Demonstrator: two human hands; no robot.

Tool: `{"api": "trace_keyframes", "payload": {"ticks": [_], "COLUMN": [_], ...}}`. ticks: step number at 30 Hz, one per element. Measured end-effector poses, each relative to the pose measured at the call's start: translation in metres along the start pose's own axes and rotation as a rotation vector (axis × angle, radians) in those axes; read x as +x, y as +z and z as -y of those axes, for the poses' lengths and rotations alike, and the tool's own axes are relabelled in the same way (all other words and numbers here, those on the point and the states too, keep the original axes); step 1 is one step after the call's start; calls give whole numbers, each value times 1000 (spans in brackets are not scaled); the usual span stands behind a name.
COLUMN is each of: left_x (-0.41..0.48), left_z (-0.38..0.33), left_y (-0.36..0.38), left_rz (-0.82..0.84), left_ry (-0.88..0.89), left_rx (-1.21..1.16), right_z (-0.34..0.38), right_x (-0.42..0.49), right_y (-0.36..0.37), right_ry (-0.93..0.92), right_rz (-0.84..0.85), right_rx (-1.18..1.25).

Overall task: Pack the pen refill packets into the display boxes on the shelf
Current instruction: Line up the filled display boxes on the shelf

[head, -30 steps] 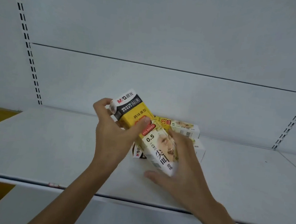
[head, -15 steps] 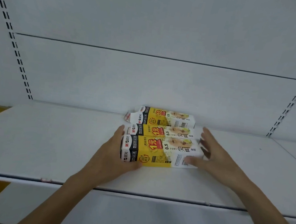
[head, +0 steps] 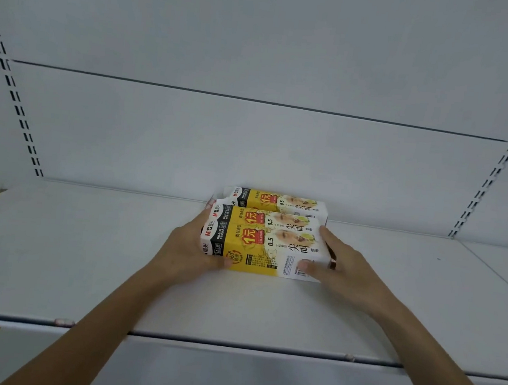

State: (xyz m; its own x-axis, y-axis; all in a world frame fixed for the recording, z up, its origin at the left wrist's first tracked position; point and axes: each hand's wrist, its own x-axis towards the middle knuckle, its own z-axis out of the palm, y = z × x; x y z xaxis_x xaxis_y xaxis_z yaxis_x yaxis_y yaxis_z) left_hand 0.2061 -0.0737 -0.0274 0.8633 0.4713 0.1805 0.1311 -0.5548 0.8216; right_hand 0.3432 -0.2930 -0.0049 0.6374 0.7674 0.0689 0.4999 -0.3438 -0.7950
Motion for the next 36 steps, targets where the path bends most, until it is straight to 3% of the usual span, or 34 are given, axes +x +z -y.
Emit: {"api": "trace_keyframes", "payload": {"ticks": [2,4,6,13,20,24,27,31,36], "left_x": [0,0,-2,-7,-17,-14,-8,-7,-10], "left_z": [2,2,-2,-16,-24,-36,-51,-88,-101], "left_y": [-1,-2,-2,-4,-3,-3,2,9,11], "left_rz": [12,8,13,-117,-216,-316,-321,-171,-314], "left_ry": [0,-15,-40,-106,43,105,153,120,60], "left_rx": [12,-4,-64,-270,-53,-42,-117,-350,-601], "right_z": [-1,-7,-17,-35,-37,-23,-2,31,50], "right_x": [7,22,42,88,87,73,56,23,-6], "right_y": [-17,-33,-39,-27,-47,-59,-50,-20,20], "right_ry": [31,68,79,52,-11,-61,-114,-202,-322], "right_rz": [-16,-210,-394,-132,-280,-413,-480,-477,-308], "right_rx": [169,319,186,-51,64,118,95,111,72]}}
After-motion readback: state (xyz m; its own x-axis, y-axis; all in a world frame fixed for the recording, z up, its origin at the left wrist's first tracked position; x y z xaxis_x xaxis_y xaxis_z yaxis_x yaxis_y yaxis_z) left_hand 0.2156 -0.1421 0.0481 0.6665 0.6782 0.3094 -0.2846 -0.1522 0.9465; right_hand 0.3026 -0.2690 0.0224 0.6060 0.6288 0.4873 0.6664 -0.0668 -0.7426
